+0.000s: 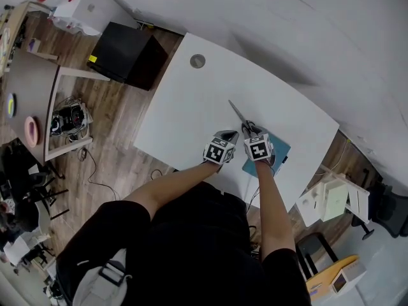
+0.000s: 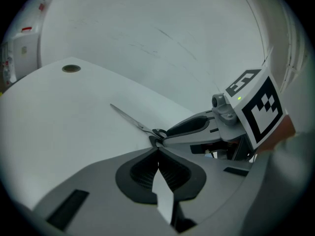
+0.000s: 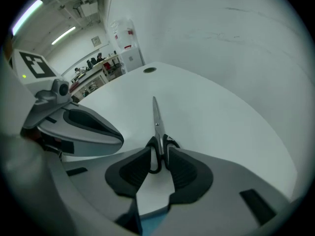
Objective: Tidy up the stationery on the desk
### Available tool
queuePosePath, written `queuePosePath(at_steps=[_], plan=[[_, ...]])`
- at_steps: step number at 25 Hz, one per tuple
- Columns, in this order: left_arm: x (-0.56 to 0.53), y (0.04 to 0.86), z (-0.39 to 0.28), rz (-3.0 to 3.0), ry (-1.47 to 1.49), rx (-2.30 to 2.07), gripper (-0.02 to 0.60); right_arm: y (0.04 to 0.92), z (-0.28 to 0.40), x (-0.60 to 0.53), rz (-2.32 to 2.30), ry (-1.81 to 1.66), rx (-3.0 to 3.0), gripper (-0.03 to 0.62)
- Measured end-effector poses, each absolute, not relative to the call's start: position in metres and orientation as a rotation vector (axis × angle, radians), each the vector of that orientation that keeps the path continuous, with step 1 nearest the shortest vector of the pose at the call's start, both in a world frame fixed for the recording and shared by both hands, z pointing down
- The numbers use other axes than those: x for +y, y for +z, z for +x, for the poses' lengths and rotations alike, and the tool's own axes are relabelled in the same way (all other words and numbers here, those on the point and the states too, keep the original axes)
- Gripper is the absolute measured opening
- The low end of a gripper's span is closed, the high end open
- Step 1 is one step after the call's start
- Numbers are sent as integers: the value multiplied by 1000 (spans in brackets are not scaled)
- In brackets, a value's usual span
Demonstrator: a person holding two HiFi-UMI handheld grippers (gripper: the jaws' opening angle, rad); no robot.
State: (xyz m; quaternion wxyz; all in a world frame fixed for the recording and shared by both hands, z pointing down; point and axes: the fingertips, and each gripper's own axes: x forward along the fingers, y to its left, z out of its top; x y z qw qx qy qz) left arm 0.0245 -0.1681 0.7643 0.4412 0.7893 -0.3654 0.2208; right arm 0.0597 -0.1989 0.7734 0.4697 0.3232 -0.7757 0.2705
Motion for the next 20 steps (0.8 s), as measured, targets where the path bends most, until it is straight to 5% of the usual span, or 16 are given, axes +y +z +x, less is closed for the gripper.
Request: queuePosePath(at_steps=[20], plan=[[-171,759,3,1950,531,-965,14,779,51,-191,859,663,-1887,92]])
